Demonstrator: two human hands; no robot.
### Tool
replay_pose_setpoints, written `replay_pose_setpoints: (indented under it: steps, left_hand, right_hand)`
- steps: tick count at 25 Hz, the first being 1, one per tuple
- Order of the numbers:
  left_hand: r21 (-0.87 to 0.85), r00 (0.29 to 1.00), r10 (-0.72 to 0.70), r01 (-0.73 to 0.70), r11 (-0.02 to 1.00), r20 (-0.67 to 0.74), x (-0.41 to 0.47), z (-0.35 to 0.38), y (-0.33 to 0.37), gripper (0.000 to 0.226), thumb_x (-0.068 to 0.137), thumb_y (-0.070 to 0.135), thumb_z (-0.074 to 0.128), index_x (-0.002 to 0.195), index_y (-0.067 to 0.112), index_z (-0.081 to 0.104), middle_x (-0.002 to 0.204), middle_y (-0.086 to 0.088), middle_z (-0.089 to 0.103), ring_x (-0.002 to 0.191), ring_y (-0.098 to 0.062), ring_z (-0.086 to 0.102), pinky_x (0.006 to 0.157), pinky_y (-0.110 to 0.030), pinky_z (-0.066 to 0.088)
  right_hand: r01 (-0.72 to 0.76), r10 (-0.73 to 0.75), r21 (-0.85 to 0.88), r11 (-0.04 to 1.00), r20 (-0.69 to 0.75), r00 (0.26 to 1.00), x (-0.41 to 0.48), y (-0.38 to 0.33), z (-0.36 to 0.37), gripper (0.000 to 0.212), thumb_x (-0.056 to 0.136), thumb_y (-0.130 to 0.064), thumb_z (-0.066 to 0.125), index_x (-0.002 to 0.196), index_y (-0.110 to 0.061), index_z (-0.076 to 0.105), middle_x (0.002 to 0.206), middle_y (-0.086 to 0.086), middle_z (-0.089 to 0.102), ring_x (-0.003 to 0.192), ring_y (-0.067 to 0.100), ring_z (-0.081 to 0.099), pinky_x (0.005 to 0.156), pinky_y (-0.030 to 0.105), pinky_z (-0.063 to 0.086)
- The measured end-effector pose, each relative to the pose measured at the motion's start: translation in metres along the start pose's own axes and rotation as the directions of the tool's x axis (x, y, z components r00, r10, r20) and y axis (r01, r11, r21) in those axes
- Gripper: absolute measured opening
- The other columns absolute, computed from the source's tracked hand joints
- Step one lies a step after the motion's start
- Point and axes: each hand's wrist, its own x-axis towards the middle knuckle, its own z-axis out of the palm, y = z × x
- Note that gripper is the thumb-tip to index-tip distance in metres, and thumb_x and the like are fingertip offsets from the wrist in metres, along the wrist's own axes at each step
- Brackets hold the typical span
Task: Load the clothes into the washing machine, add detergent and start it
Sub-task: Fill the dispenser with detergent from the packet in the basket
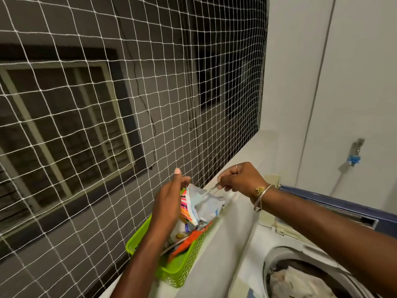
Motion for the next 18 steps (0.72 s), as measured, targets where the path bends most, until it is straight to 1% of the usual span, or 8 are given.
replay_pose_setpoints:
  steps: [6, 10, 14, 18]
  left_hand:
    - [0.013, 1.0, 0.001, -0.001, 1.0, 0.003, 0.003, 0.006, 0.004, 0.057, 0.096, 0.068, 0.027, 0.096, 0.035, 0.074, 0.096, 0.015, 0.074, 0.094, -0.009, 0.069, 0.097, -0.046, 0.051]
    - [0.018, 1.0, 0.017, -0.017, 1.0, -0.001, 0.007, 0.01, 0.006, 0.059, 0.096, 0.068, 0.027, 0.096, 0.034, 0.074, 0.1, 0.018, 0.073, 0.099, -0.007, 0.067, 0.099, -0.046, 0.05]
    - [0.028, 0.999, 0.038, -0.038, 0.999, 0.006, 0.011, 0.012, 0.006, 0.059, 0.095, 0.07, 0.026, 0.098, 0.036, 0.074, 0.106, 0.019, 0.071, 0.104, -0.005, 0.064, 0.101, -0.043, 0.048]
    - [-0.012, 0.999, 0.037, -0.037, 0.999, 0.015, 0.016, 0.015, 0.01, 0.058, 0.096, 0.069, 0.028, 0.1, 0.034, 0.073, 0.11, 0.015, 0.072, 0.107, -0.009, 0.065, 0.097, -0.038, 0.048]
  right_hand:
    - [-0.001, 0.001, -0.008, 1.0, -0.003, 1.0, -0.003, 0.005, -0.017, 0.008, 0.083, -0.002, 0.067, 0.083, 0.0, 0.075, 0.074, 0.011, 0.075, 0.057, 0.011, 0.064, 0.05, 0.016, 0.048]
    - [0.015, -0.015, -0.012, 1.0, -0.006, 1.0, -0.004, 0.01, -0.015, 0.008, 0.083, -0.003, 0.068, 0.084, -0.002, 0.076, 0.075, 0.011, 0.075, 0.06, 0.012, 0.064, 0.051, 0.015, 0.047]
    - [0.026, -0.026, -0.022, 0.999, -0.011, 1.0, -0.004, 0.01, -0.02, 0.008, 0.083, -0.006, 0.069, 0.085, -0.005, 0.077, 0.076, 0.007, 0.076, 0.063, 0.012, 0.066, 0.053, 0.015, 0.048]
    - [0.013, -0.013, -0.003, 1.0, 0.002, 1.0, -0.001, 0.008, -0.025, 0.008, 0.084, -0.008, 0.069, 0.087, -0.006, 0.077, 0.077, 0.007, 0.076, 0.064, 0.011, 0.066, 0.058, 0.017, 0.051]
